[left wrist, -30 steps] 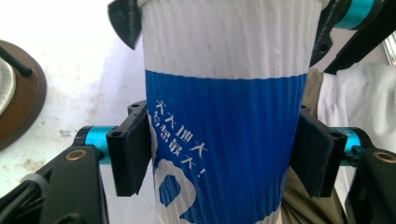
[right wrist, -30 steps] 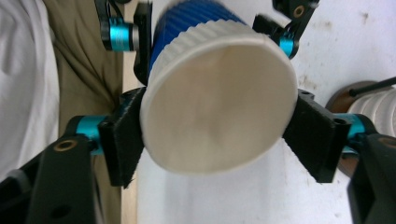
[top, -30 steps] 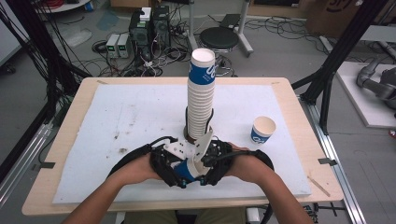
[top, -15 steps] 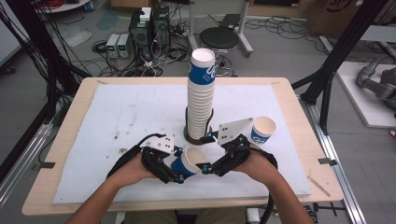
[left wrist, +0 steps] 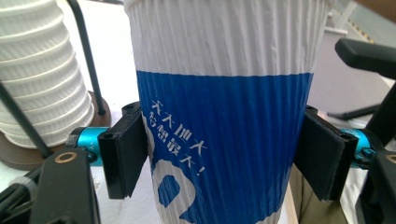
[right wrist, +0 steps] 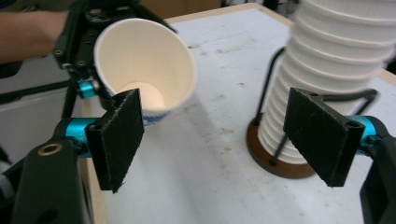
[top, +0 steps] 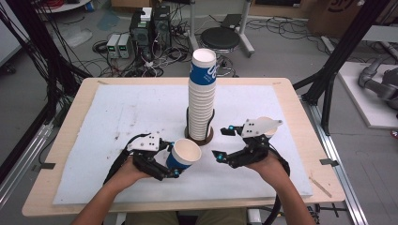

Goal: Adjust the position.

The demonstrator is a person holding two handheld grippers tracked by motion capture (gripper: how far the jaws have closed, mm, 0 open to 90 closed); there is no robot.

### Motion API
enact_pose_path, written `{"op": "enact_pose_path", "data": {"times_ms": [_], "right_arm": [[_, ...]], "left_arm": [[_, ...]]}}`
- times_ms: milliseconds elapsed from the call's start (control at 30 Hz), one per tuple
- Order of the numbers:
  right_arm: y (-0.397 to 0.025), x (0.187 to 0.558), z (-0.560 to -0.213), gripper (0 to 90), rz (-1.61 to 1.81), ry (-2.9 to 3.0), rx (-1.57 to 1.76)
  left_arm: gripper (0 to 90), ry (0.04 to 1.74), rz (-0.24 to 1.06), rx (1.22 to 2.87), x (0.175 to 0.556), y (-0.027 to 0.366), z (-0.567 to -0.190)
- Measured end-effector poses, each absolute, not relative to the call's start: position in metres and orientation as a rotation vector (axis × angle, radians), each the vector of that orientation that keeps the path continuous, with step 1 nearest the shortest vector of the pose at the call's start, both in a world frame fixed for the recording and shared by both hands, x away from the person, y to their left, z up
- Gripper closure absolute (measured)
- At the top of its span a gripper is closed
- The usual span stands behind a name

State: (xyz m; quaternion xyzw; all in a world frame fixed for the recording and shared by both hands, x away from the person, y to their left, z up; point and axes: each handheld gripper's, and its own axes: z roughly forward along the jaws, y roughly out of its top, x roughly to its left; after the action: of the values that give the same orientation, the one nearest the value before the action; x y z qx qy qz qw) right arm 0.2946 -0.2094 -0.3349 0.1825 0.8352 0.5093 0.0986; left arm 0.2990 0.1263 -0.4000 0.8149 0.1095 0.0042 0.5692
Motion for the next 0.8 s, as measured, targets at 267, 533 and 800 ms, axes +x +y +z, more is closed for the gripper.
{"op": "enact_pose_path", "data": {"times_ms": [267,533,800], "right_arm": [[-0.230,0.295,-0.350,20.8,1.518,2.382,0.656],[-0.247,0.291,-0.365,20.8,1.502,2.310,0.745],[-0.261,0.286,-0.379,20.8,1.500,2.260,0.811]], "left_arm": [[25.0,0.305,0.069,1.833,0.298,0.140,-0.407],[25.2,0.326,0.114,1.765,0.297,0.151,-0.408],[25.2,0.332,0.138,1.735,0.294,0.157,-0.413]]}}
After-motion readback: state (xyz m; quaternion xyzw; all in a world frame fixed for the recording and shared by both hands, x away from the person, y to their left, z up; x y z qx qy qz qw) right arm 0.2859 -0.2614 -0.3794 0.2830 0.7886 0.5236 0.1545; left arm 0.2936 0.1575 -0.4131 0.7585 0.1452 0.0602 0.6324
